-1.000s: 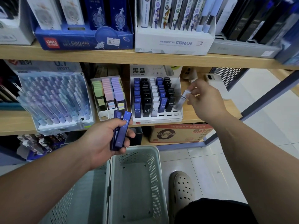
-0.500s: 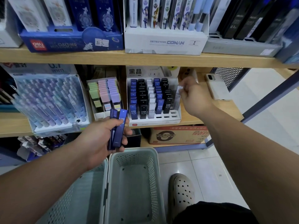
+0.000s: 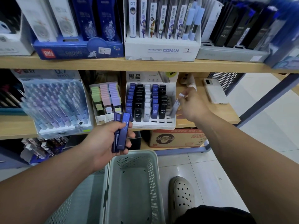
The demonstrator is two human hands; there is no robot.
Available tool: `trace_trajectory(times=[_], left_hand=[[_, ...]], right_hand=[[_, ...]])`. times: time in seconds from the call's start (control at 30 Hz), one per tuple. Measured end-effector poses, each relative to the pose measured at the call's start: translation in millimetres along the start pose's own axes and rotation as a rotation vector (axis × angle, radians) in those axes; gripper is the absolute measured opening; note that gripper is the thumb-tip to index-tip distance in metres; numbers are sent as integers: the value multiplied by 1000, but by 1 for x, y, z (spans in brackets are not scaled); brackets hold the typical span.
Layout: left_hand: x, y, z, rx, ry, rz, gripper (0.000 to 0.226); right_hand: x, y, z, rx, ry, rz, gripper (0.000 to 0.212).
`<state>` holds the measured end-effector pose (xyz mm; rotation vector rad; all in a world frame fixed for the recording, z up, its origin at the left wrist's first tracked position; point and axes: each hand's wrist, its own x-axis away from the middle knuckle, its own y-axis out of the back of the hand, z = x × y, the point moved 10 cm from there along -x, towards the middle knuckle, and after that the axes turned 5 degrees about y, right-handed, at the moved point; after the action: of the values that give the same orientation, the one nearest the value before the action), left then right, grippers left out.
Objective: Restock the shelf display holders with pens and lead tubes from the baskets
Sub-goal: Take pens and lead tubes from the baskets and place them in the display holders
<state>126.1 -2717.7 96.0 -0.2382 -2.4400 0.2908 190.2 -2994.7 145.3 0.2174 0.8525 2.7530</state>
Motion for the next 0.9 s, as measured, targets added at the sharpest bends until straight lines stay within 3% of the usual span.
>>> trace_trajectory(times=[0.13, 0.5, 0.9], left_hand=[[0, 0, 1, -9, 1, -8, 27], [-5, -6, 4, -4, 24, 26, 29], [-6, -7, 5, 3, 28, 33, 31]], right_hand=[[4, 0, -3, 20, -15, 20, 14], [-10, 39, 32, 102, 344, -292, 5], [-23, 22, 41, 408, 431, -313, 20]])
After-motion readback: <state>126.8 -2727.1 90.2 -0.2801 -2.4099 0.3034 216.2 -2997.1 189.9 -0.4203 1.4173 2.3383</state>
